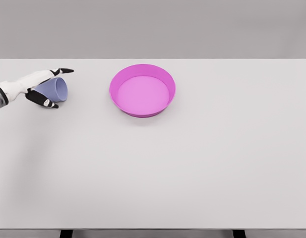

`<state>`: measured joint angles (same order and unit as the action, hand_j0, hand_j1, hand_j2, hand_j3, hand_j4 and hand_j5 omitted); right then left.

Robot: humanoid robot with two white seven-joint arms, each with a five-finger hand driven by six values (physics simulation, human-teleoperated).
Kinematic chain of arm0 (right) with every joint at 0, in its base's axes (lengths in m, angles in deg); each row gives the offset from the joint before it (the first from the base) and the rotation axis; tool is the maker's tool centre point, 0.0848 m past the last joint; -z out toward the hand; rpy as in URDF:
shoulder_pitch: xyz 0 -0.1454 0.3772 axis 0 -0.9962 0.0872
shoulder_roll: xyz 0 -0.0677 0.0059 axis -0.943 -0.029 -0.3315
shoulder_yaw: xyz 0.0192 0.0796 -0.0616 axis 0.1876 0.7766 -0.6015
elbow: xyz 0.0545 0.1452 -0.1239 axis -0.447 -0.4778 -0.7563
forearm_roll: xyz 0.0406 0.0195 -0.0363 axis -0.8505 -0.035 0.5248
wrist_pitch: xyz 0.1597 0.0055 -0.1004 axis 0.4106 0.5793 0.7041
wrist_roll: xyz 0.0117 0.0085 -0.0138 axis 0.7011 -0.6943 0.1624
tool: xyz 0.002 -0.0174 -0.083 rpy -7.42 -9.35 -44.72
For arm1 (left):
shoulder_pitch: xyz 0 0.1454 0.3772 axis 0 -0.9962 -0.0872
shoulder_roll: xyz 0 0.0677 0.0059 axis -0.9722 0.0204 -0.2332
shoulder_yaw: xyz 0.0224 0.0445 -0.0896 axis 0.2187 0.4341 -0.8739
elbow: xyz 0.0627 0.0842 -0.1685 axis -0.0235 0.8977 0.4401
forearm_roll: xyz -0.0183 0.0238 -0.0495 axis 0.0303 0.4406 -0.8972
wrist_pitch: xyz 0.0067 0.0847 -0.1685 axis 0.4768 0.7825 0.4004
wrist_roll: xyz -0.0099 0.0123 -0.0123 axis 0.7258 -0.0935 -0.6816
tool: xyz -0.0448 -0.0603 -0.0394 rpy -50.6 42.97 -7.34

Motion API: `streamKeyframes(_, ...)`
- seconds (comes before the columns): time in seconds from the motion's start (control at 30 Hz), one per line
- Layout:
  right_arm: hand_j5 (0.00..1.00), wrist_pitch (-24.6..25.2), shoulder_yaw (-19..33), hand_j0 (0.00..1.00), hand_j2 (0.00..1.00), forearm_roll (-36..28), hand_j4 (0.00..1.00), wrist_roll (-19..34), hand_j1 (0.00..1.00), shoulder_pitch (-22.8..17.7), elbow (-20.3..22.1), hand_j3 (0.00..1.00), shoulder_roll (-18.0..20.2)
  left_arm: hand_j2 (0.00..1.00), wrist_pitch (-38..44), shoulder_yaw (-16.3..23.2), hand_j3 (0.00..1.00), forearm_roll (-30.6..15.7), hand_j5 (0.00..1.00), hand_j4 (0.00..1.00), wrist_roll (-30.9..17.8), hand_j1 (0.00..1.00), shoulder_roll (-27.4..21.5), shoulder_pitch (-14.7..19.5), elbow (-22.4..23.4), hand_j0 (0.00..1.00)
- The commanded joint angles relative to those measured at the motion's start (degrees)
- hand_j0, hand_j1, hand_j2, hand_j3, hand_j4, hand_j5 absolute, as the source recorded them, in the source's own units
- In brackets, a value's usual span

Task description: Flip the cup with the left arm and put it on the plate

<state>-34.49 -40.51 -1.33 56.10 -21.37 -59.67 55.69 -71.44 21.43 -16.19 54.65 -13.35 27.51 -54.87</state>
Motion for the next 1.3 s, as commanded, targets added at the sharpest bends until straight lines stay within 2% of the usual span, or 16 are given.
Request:
streamKeyframes(0.0, 1.00, 0.0, 0.0, 1.00, 1.00, 0.0, 1.00, 0.0, 1.00, 0.0, 0.0, 1.00, 0.0, 1.00, 0.1, -0.1, 1.00, 0.0, 1.00, 1.00, 0.0, 1.00, 0.1, 0.0, 1.1, 1.00)
streamKeyframes(0.2, 1.00, 0.0, 0.0, 1.00, 1.00, 0.0, 1.00, 0.0, 1.00, 0.0, 0.0, 1.00, 0.0, 1.00, 0.1, 0.1, 1.00, 0.2, 1.00, 1.00, 0.0, 1.00, 0.2, 0.7, 2.7, 1.00)
streamKeyframes(0.33, 1.00, 0.0, 0.0, 1.00, 1.00, 0.0, 1.00, 0.0, 1.00, 0.0, 0.0, 1.00, 0.0, 1.00, 0.1, 0.3, 1.00, 2.3, 1.00, 1.00, 0.0, 1.00, 0.1, 1.0, 2.7, 1.00)
streamKeyframes(0.43, 1.00, 0.0, 0.0, 1.00, 1.00, 0.0, 1.00, 0.0, 1.00, 0.0, 0.0, 1.00, 0.0, 0.90, 0.1, 0.2, 0.90, 4.5, 0.90, 0.90, 0.0, 0.90, 0.1, 1.1, 2.7, 0.90)
streamKeyframes(0.63, 1.00, 0.0, 0.0, 1.00, 1.00, 0.0, 1.00, 0.0, 1.00, 0.0, 0.0, 1.00, 0.0, 0.89, 0.1, 0.1, 0.89, 4.5, 0.89, 0.89, 0.0, 0.89, -0.2, 1.9, 2.7, 0.89)
streamKeyframes(1.03, 1.00, 0.0, 0.0, 1.00, 1.00, 0.0, 1.00, 0.0, 1.00, 0.0, 0.0, 1.00, 0.0, 0.73, 0.1, 1.5, 0.73, 4.6, 0.73, 0.73, -0.2, 0.73, 0.0, 2.0, 2.6, 0.73)
streamKeyframes(1.27, 1.00, 0.0, 0.0, 1.00, 1.00, 0.0, 1.00, 0.0, 1.00, 0.0, 0.0, 1.00, 0.0, 0.73, 0.1, 1.4, 0.73, 4.0, 0.73, 0.73, -0.2, 0.73, -0.1, 2.5, 2.2, 0.73)
